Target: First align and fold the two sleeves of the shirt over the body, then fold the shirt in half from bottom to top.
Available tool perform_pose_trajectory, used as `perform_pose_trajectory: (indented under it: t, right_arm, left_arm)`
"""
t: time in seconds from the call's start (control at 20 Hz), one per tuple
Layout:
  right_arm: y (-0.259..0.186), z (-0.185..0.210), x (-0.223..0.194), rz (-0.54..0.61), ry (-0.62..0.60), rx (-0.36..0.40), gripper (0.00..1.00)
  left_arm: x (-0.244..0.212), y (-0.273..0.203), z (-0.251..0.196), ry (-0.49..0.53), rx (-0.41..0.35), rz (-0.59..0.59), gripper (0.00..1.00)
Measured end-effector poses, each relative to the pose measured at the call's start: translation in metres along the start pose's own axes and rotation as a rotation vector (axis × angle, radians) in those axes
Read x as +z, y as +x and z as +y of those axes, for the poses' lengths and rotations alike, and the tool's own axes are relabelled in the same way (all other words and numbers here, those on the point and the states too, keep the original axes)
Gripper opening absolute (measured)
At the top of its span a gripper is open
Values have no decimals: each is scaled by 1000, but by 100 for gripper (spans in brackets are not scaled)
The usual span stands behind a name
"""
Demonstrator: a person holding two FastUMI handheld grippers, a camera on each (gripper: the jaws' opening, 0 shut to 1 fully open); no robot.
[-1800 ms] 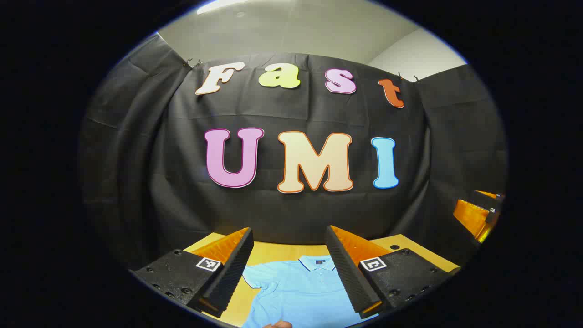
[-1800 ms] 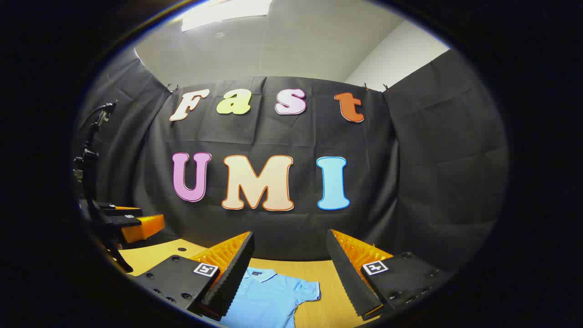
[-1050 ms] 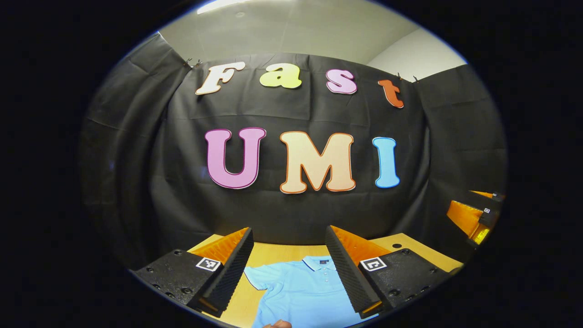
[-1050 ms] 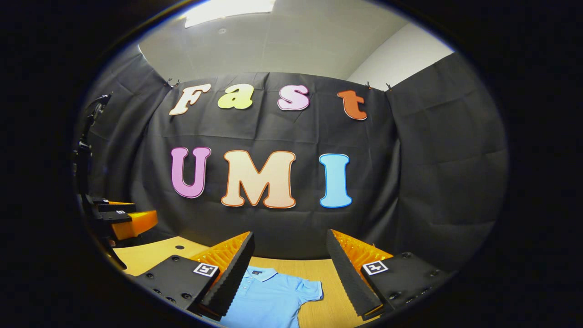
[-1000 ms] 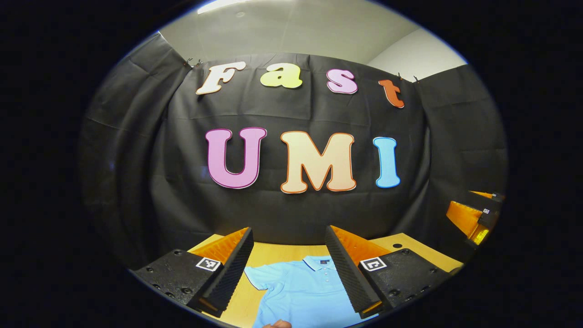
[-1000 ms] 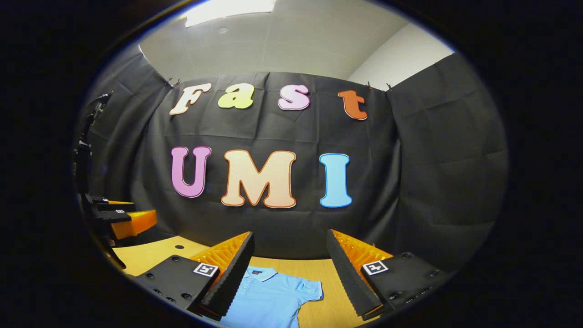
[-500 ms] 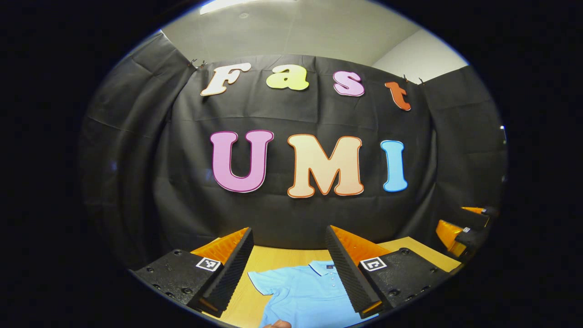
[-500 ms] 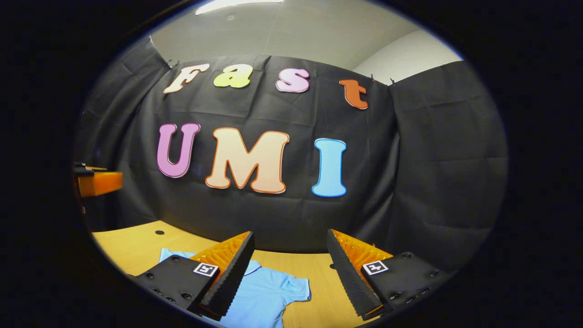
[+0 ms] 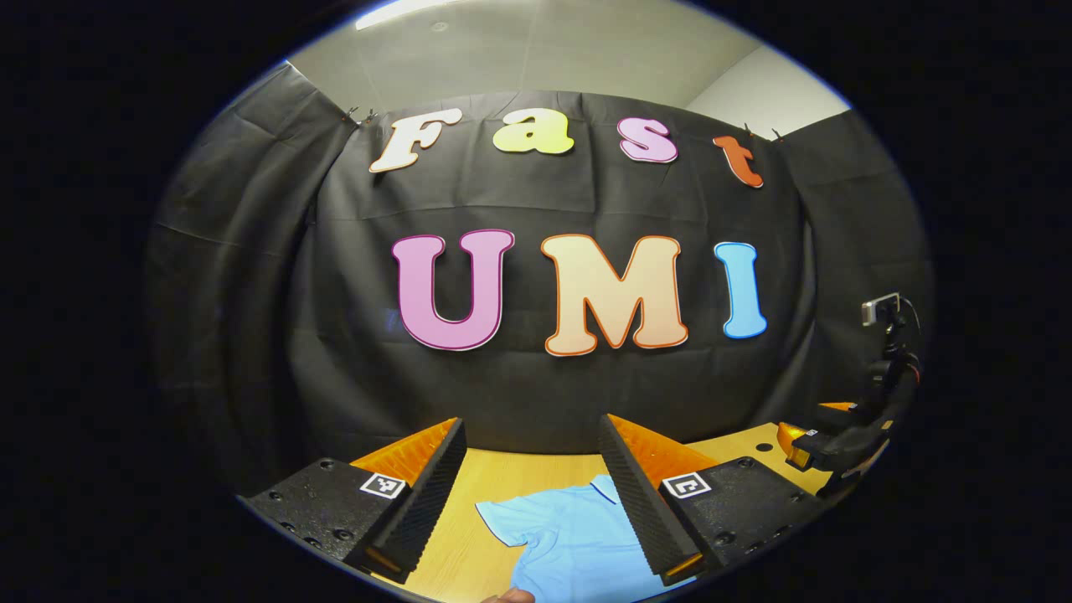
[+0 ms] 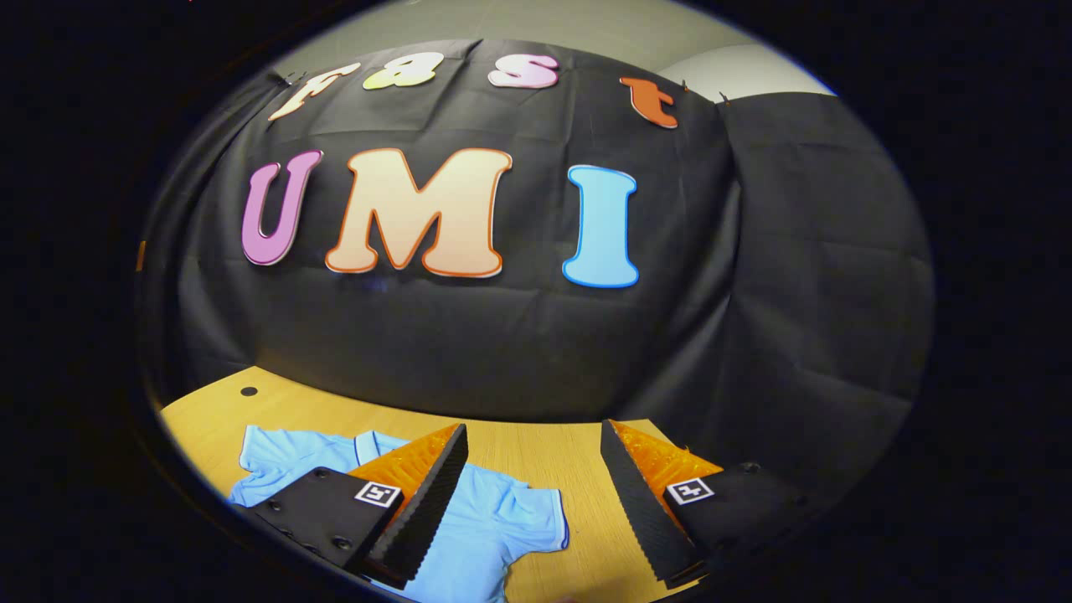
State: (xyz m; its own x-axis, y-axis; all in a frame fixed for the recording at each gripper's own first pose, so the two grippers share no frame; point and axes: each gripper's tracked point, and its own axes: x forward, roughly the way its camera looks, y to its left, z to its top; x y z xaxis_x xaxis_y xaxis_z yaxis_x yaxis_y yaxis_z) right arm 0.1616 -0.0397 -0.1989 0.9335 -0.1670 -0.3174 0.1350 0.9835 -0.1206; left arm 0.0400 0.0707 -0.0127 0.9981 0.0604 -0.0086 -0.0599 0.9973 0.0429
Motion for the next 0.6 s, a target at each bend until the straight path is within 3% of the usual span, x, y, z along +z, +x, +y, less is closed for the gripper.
perform_pose_trajectory:
  t: [0.4,0.6]
  right_arm:
    - [70,-11,-121,307,-3,-25,99]
    - [94,-19,-157,381,8,-49,100]
  left_arm:
    - [-24,18,18,4,25,59,95]
    - [-32,23,24,2,35,77,95]
